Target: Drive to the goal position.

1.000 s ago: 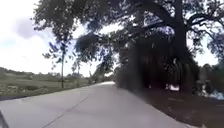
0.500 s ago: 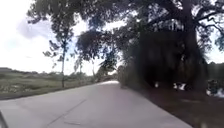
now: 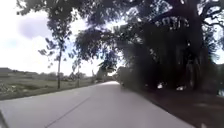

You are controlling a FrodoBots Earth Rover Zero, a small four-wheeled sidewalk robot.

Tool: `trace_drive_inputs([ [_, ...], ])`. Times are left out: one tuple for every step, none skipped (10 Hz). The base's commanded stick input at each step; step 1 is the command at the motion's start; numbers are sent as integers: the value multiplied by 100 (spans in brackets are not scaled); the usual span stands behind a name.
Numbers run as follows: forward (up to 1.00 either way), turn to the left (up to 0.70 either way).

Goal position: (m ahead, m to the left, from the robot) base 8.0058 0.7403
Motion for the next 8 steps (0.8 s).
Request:
trace_drive_inputs([
  [85,0],
  [85,0],
  [85,0],
  [85,0],
  [85,0],
  [85,0],
  [85,0],
  [85,0],
])
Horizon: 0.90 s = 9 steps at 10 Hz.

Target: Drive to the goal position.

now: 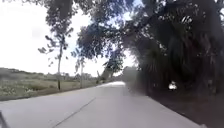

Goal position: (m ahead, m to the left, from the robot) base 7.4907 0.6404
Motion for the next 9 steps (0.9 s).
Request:
trace_drive_inputs([
  [85,0],
  [85,0],
  [85,0],
  [85,0],
  [85,0],
  [85,0],
  [85,0],
  [85,0],
  [85,0],
])
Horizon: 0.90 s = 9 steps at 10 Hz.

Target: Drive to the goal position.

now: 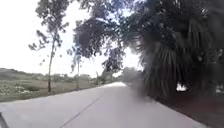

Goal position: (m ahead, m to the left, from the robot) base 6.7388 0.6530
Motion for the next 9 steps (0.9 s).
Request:
trace_drive_inputs([
  [85,0],
  [85,0],
  [85,0],
  [85,0],
  [85,0],
  [85,0],
  [85,0],
  [85,0],
  [85,0],
])
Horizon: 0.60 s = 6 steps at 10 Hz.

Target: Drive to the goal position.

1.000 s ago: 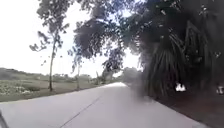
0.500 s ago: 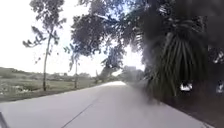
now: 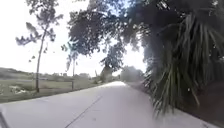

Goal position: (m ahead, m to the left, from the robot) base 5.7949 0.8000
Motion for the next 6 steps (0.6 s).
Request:
trace_drive_inputs([
  [85,0],
  [85,0],
  [85,0],
  [85,0],
  [85,0],
  [85,0],
])
